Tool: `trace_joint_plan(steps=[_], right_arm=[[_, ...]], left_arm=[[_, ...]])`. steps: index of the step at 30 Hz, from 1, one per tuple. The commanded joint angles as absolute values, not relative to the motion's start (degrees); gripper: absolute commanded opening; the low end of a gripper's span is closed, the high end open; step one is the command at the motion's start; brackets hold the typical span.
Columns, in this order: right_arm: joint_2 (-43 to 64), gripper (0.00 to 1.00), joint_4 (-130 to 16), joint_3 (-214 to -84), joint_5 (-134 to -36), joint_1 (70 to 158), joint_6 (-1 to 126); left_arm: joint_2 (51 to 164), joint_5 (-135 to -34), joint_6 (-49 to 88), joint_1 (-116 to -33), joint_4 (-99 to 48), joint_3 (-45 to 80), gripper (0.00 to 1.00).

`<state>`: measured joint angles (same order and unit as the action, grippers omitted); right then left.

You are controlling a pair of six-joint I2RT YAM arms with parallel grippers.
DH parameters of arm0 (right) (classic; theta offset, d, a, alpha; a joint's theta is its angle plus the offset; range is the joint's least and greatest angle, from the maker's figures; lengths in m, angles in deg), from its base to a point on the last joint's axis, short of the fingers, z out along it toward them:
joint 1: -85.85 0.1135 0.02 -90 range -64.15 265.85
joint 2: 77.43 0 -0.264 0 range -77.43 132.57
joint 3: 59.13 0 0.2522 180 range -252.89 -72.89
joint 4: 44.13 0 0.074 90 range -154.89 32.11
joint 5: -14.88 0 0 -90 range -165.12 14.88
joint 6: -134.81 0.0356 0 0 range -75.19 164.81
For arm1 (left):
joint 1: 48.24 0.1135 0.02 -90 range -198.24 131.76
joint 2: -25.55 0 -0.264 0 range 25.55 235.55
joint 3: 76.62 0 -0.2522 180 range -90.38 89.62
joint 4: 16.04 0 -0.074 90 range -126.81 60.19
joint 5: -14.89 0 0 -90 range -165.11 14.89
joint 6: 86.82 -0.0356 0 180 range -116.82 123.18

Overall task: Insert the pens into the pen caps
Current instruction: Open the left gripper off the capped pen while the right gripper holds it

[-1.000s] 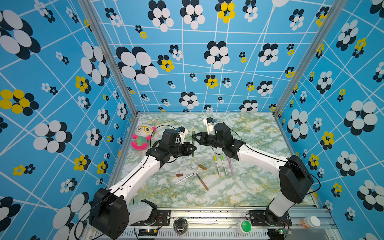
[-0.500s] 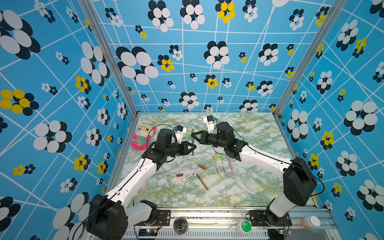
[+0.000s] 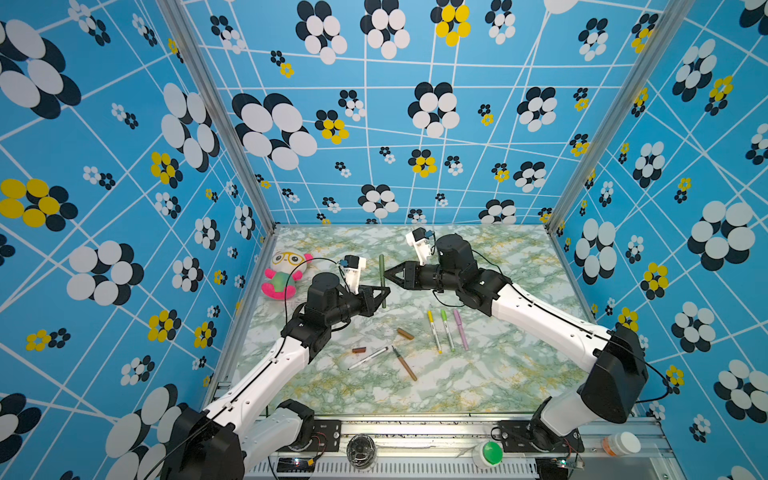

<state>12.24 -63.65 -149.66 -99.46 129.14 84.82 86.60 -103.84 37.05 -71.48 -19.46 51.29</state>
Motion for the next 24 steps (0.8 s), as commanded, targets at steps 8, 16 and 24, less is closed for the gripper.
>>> trace_joint_plan(steps=[8, 16, 24], right_arm=[[13.46, 0.35, -67.8, -152.39, -100.53, 129.95, 82.84], [15.61, 0.33, -70.34, -155.3, -98.89, 130.8, 80.44], [16.53, 0.32, -72.56, -156.05, -96.26, 131.28, 78.36]], left_arm=[[84.98, -101.56, 38.39, -73.1, -15.57, 52.23, 0.0], [85.05, -101.21, 38.45, -74.34, -15.83, 51.91, 0.0], [84.96, -100.86, 38.51, -74.74, -16.01, 51.65, 0.0]])
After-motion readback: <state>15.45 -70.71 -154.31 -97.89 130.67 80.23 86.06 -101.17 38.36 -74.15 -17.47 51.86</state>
